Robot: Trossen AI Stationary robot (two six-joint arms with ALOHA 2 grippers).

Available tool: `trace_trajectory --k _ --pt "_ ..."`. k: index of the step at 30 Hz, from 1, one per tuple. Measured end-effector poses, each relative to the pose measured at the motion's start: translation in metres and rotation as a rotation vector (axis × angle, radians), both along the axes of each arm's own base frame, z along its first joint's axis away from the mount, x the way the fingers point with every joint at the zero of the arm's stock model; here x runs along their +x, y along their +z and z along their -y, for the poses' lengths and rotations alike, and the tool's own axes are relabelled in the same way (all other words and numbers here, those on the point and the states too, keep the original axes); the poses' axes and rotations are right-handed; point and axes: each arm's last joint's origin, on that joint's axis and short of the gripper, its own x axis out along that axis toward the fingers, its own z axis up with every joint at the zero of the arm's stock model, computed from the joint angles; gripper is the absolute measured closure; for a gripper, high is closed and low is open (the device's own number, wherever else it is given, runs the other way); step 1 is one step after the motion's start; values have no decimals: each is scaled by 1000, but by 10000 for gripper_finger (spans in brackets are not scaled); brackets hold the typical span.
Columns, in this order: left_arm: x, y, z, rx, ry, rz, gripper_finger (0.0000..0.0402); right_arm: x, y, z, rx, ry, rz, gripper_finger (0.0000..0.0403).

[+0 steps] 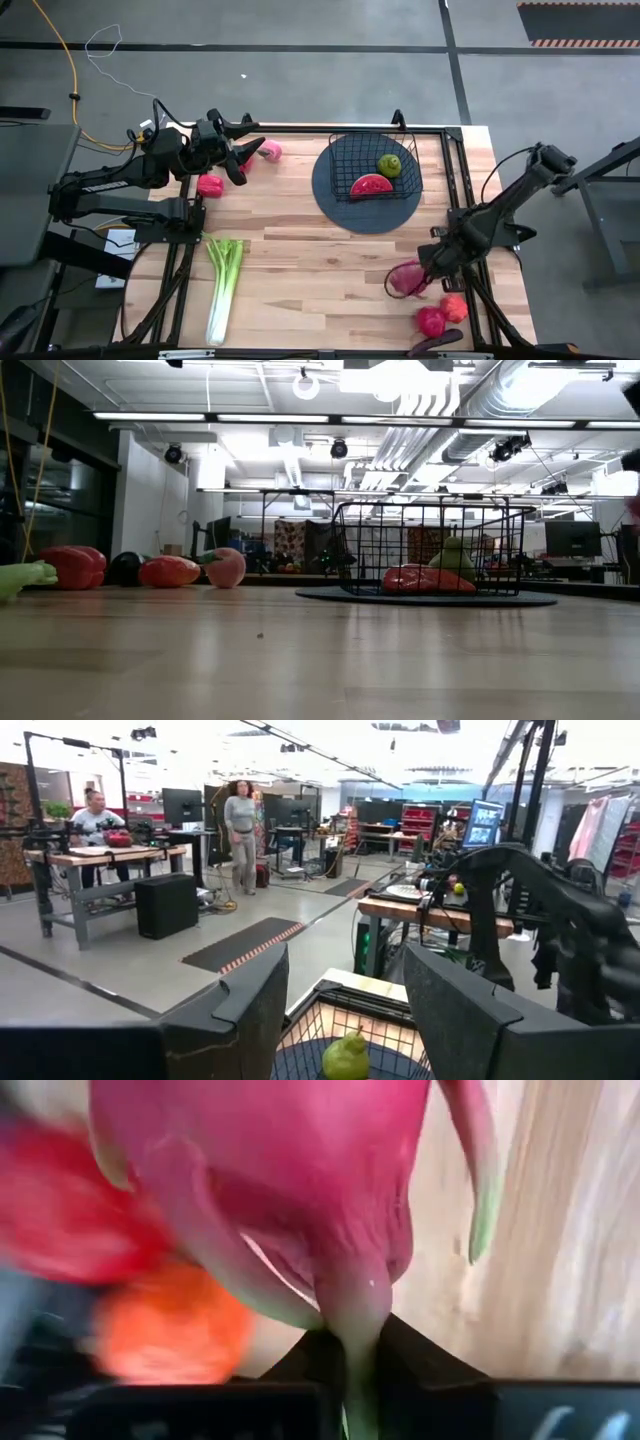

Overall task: Build produce basket
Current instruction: Put the dragon fruit into the black wire basket

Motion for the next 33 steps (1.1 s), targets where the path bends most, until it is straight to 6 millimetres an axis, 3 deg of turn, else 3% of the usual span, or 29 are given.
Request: trace_trajectory --k 5,9,16,20,24,27,30,33 --pt "0 0 0 0 0 0 215 3 45 13 204 -144 209 397" --pt "0 0 0 0 -4 0 215 19 83 19 352 -224 468 398" --pt "1 0 2 2 -84 1 215 42 114 35 132 -238 675 401" --pt "1 0 2 0 -84 2 215 52 147 63 -21 -260 759 402" --pt "1 0 2 -2 -75 3 215 61 176 105 -264 -279 684 402" --pt "1 0 2 -2 -75 3 215 74 185 137 -435 -247 554 402" --pt "1 0 2 -17 -76 11 215 89 177 168 -543 -188 389 402" --pt "1 0 2 -21 -74 17 215 103 156 198 -565 -163 273 402"
